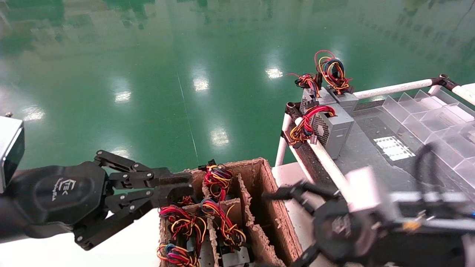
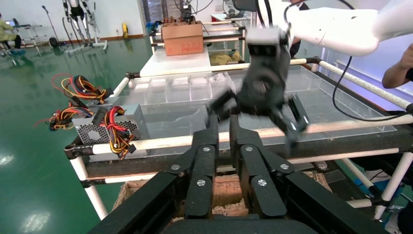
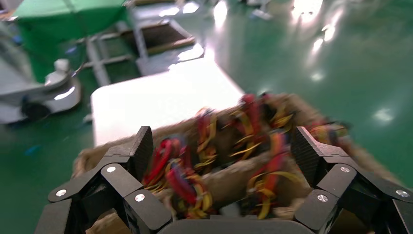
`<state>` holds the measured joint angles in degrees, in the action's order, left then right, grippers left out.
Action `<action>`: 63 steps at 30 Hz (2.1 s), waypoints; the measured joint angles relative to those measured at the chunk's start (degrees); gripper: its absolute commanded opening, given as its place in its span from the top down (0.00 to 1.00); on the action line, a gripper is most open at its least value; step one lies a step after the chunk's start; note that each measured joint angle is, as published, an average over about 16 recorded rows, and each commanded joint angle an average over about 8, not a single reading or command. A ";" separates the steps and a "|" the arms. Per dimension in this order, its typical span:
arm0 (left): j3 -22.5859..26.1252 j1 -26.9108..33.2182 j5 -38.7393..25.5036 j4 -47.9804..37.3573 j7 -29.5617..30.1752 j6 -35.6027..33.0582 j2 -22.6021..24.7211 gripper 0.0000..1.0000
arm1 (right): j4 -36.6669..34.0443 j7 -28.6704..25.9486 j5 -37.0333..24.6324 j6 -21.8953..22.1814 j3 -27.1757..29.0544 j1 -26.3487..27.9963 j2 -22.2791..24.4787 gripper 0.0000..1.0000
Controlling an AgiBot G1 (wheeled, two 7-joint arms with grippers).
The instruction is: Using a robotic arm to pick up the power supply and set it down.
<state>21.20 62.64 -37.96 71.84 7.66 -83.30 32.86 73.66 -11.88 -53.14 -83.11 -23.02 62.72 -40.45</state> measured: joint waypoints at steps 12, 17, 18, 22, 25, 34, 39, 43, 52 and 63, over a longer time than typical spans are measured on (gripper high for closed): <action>0.00 -0.01 0.01 -0.01 0.00 0.02 -0.01 0.95 | 1.15 -0.65 -4.24 -0.92 -3.69 0.71 -3.41 0.00; 0.00 -0.01 0.01 -0.01 0.00 0.02 -0.01 0.33 | 1.53 -0.88 -6.52 -0.30 -5.44 0.94 -6.00 0.00; 0.00 -0.01 0.01 -0.01 0.00 0.02 -0.01 0.20 | 1.59 -0.98 -7.05 -0.18 -5.87 1.04 -6.65 0.00; 0.00 -0.01 0.01 -0.02 0.00 0.02 -0.01 0.00 | 1.70 -1.53 -9.40 0.16 -7.93 1.68 -9.72 0.00; 0.00 -0.01 0.01 -0.02 -0.01 0.02 -0.01 0.00 | 1.46 -2.07 -11.04 0.23 -9.44 2.47 -12.09 0.00; 0.00 -0.01 0.01 -0.02 -0.01 0.02 -0.01 0.00 | -0.66 -3.54 -15.64 -0.92 -13.44 5.87 -17.66 0.00; 0.00 -0.01 0.02 -0.02 -0.01 0.02 -0.01 0.00 | -2.15 -3.83 -17.99 -1.58 -15.15 7.68 -19.89 0.00; 0.00 -0.01 0.02 -0.02 -0.01 0.02 -0.01 0.00 | -2.98 -3.80 -19.73 -1.95 -16.24 8.97 -21.26 0.07; 0.01 -0.01 0.02 -0.02 -0.01 0.02 -0.01 0.00 | -3.41 -3.33 -22.91 -1.79 -17.86 10.77 -23.44 1.00; 0.01 -0.01 0.02 -0.02 -0.01 0.02 -0.01 0.00 | -3.23 -3.02 -24.68 -1.59 -18.85 11.13 -24.48 1.00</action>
<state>21.21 62.63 -37.94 71.82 7.65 -83.28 32.85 70.43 -14.90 -77.82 -84.70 -41.88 73.85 -64.93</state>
